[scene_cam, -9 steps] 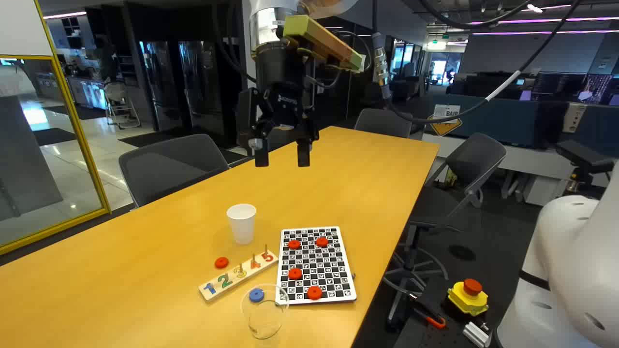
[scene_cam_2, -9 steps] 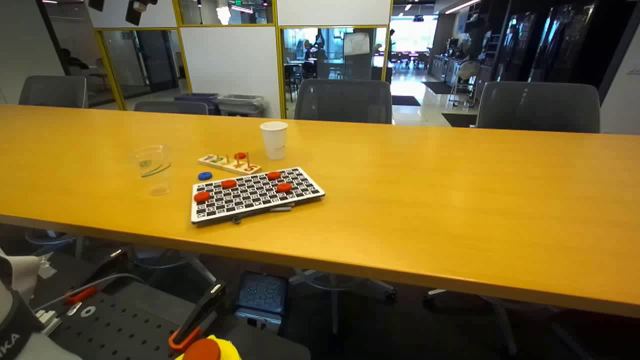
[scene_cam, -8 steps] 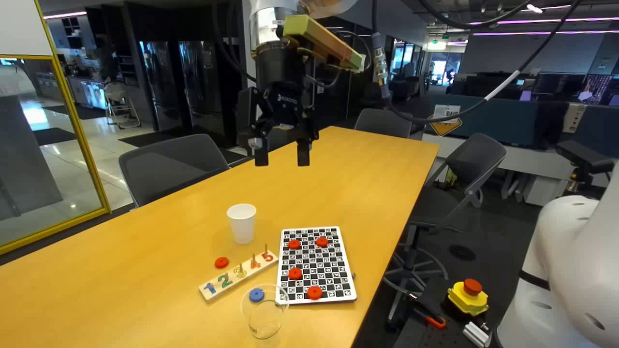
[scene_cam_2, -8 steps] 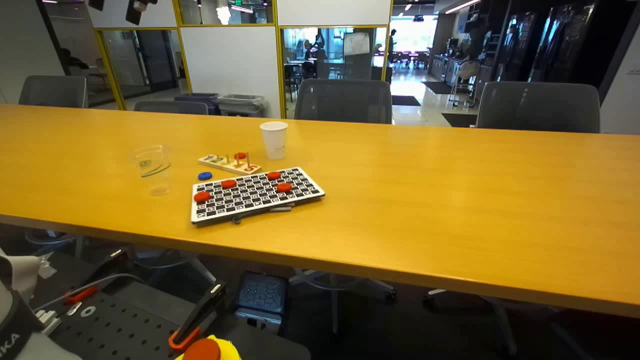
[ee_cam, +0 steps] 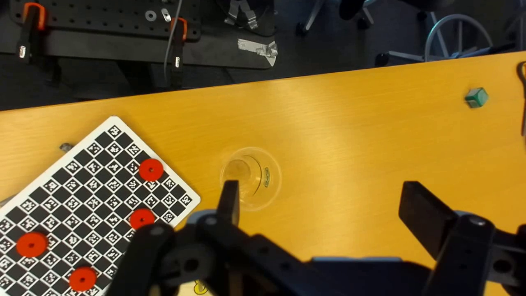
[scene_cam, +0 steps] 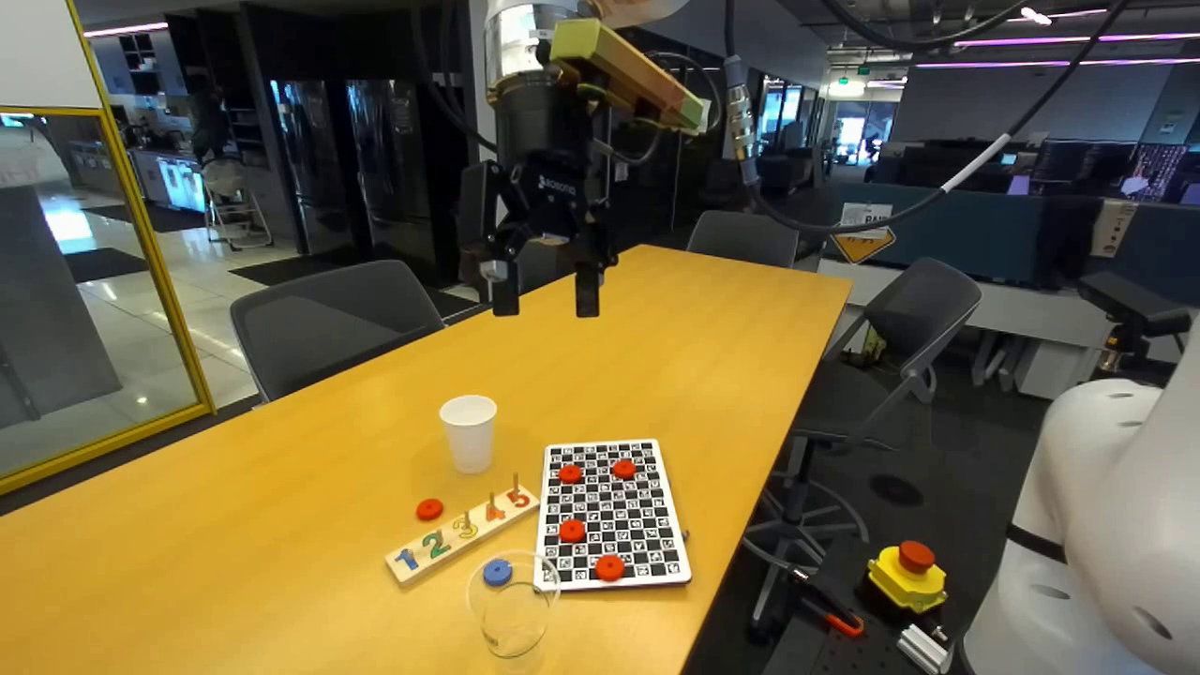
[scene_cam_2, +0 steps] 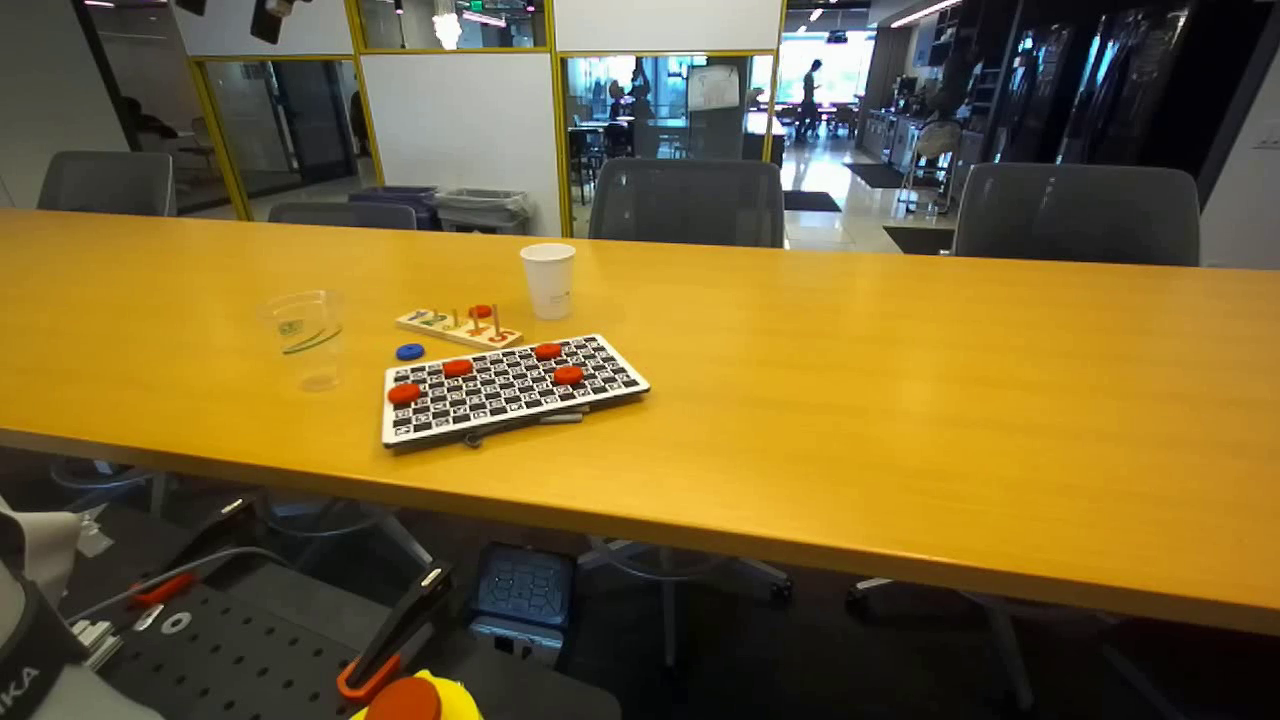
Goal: Place the orange rings inside the white cup then put the blue ring in the clear cup
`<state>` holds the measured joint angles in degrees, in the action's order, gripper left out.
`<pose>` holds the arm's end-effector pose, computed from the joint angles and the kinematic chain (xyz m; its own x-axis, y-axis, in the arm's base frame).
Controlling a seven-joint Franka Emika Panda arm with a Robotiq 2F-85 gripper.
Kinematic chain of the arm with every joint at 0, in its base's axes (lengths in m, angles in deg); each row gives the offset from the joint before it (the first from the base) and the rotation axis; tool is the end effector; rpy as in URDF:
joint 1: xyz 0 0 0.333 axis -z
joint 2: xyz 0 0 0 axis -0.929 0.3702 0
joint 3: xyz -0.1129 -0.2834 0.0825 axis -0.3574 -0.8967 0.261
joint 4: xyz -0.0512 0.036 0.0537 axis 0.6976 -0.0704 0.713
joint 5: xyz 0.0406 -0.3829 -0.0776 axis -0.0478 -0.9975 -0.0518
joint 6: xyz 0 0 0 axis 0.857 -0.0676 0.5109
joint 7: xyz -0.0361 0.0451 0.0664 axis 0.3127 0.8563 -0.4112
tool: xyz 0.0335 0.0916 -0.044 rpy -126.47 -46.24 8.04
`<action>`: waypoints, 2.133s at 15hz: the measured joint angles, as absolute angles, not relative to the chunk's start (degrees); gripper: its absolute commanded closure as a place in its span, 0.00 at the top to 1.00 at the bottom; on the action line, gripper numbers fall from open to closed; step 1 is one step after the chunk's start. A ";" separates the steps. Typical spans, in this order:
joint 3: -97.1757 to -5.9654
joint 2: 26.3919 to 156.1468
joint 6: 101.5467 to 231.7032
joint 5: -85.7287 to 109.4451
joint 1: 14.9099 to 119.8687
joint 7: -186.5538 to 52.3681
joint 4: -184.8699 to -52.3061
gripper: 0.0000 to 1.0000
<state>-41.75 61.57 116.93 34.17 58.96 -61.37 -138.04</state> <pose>0.4339 0.1614 0.5634 0.9528 0.1039 -0.2854 0.0277 -0.9655 -0.2590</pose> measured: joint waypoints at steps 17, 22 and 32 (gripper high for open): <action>-40.22 66.23 157.75 18.03 64.46 -47.12 -160.08 1.00; -42.89 72.54 163.18 10.30 68.23 -38.66 -160.77 1.00; -49.79 85.22 169.75 8.30 69.59 -35.90 -158.17 1.00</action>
<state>-49.79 85.22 169.75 8.30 69.59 -35.90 -158.17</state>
